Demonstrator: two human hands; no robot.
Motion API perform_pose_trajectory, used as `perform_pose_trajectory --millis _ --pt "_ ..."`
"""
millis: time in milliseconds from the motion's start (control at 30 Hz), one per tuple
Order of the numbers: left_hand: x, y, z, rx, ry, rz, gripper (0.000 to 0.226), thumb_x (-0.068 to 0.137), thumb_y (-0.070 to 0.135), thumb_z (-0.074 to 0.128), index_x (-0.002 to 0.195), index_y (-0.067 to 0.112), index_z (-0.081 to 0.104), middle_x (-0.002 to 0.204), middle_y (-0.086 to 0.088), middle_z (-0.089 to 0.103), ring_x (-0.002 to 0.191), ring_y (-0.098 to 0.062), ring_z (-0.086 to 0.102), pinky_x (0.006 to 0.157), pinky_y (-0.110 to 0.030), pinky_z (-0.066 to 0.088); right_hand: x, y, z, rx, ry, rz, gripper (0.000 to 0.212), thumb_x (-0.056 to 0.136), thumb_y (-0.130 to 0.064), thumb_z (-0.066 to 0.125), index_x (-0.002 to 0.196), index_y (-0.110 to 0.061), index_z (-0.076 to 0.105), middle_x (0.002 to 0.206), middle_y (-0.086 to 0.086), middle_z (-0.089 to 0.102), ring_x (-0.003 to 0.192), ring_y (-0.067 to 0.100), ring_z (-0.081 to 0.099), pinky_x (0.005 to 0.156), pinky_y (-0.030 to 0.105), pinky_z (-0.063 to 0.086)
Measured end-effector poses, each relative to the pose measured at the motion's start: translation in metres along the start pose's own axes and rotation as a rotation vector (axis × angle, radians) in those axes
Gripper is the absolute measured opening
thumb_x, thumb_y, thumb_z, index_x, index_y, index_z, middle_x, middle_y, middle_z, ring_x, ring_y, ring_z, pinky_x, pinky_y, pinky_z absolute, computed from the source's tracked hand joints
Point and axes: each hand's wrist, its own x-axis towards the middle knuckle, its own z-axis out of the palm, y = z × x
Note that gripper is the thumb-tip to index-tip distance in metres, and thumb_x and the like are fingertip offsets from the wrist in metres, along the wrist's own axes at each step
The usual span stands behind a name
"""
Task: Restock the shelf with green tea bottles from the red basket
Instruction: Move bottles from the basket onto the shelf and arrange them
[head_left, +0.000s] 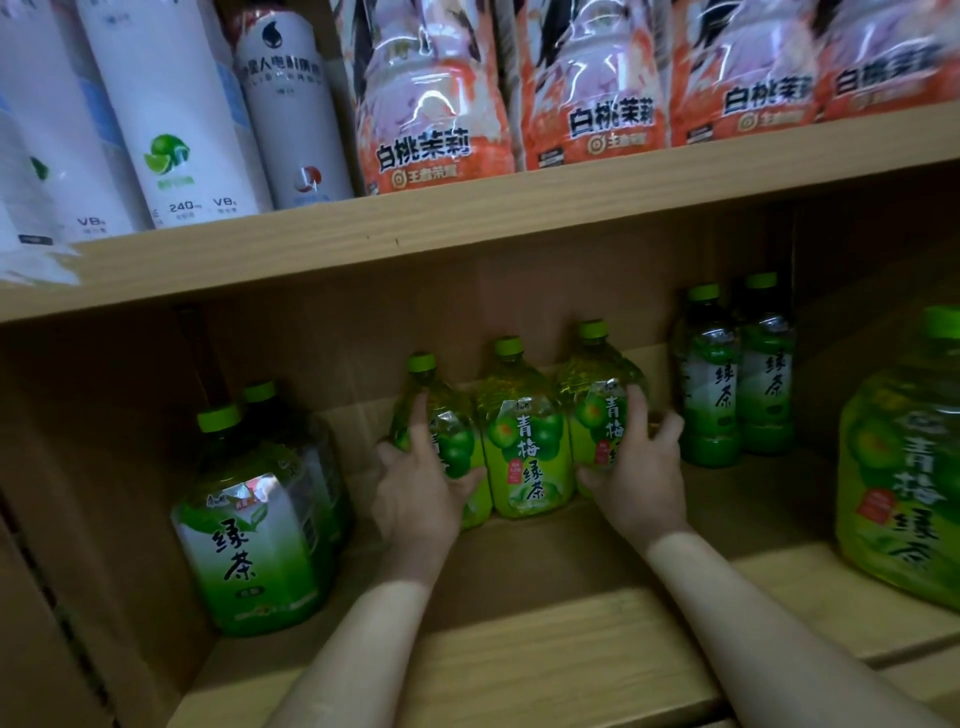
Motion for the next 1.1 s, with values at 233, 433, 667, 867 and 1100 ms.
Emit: perform_pose_trajectory --millis 233,433,667,867,1100 --pt "-0.008 0.004 -0.032 0.112 -0.122 0.052 0.092 0.081 0.043 0.066 0.146 0.041 0.001 0.153 -0.019 0.016 0.138 -0.039 0.024 0.103 -0.047 0.037 -0.015 -0.019 -0.061 -0.049 -0.171 -0.015 0.09 0.08 -0.029 0.069 0.147 -0.034 0.009 0.152 0.015 0.014 0.134 0.037 0.035 0.101 0.042 0.042" --pt "-0.065 0.064 -0.033 -0.397 -0.064 0.353 0.055 0.081 0.008 0.063 0.129 0.032 0.048 0.14 0.003 0.04 0.116 -0.011 0.05 0.096 -0.022 0.039 -0.057 -0.004 -0.154 -0.096 0.564 -0.169 0.062 0.076 -0.016 0.066 0.132 -0.016 0.041 0.126 0.018 0.042 0.113 0.034 0.043 0.089 0.049 0.041" --pt "-0.117 0.115 -0.015 -0.54 -0.192 0.49 0.052 0.086 0.011 0.058 0.13 0.035 0.044 0.125 0.008 0.046 0.094 0.013 0.049 0.084 -0.024 0.047 -0.047 0.054 -0.185 -0.094 0.392 0.236 0.089 0.071 -0.044 0.075 0.14 -0.036 0.018 0.137 0.021 0.036 0.122 0.044 0.039 0.092 0.062 0.039" --pt "-0.13 0.132 -0.011 -0.59 -0.303 0.458 0.067 0.084 0.029 0.067 0.138 0.042 0.03 0.133 0.01 0.042 0.121 -0.008 0.044 0.099 -0.035 0.045 -0.043 0.056 -0.19 0.021 0.193 0.157 0.093 0.067 -0.049 0.078 0.141 -0.034 0.025 0.13 0.011 0.054 0.111 0.031 0.057 0.084 0.041 0.051" --pt "-0.123 0.101 -0.025 -0.699 -0.374 0.238 0.113 0.062 0.035 0.086 0.146 0.041 0.011 0.126 0.011 0.053 0.113 -0.008 0.054 0.092 -0.021 0.045 -0.064 0.013 -0.147 0.45 -0.384 -0.118 0.08 0.069 -0.039 0.078 0.135 -0.046 0.034 0.119 -0.018 0.059 0.11 0.0 0.058 0.1 0.026 0.047"
